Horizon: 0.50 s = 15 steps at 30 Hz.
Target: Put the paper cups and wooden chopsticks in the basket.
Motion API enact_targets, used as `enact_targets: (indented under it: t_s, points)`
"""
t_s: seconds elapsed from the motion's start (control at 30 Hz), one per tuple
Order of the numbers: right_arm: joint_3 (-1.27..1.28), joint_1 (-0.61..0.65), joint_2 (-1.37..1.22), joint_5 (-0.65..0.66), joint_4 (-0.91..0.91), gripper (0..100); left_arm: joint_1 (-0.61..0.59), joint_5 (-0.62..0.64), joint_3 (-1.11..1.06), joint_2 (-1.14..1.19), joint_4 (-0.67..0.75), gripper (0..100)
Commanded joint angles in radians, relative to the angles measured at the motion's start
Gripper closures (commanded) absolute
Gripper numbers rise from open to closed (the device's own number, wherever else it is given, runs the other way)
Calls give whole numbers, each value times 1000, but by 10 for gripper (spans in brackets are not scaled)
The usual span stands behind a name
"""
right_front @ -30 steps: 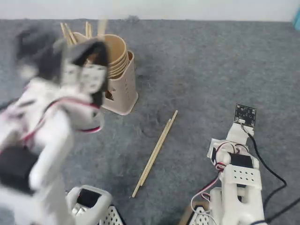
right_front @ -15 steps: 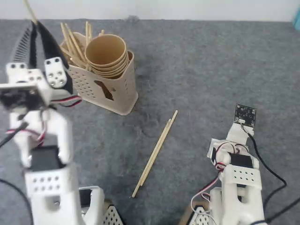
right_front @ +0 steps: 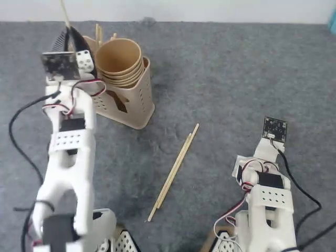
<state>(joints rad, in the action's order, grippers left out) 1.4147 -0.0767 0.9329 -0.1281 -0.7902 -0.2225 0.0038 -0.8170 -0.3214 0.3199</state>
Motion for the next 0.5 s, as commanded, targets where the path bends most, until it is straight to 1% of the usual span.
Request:
enact_targets:
  t_s: [0.0,0.13,0.17,0.23,0.37,0.43,0.47]
  points:
    - [-2,-15,21,14,22,908,-20,2,-2,95,54,988]
    - [-2,-15,21,14,25,907,-31,-6,-4,115,48,975]
    - [-2,-15,21,14,27,906,-31,-6,-5,115,41,953]
    - [-2,-15,21,14,27,906,-31,-6,-5,112,-5,873]
    - [-2,-15,21,14,27,906,-51,-5,-2,31,-144,694]
    - [-2,-15,19,14,27,906,-66,-6,8,-58,-256,641]
    - [-2,-15,19,14,27,906,-74,-6,22,-112,-325,634]
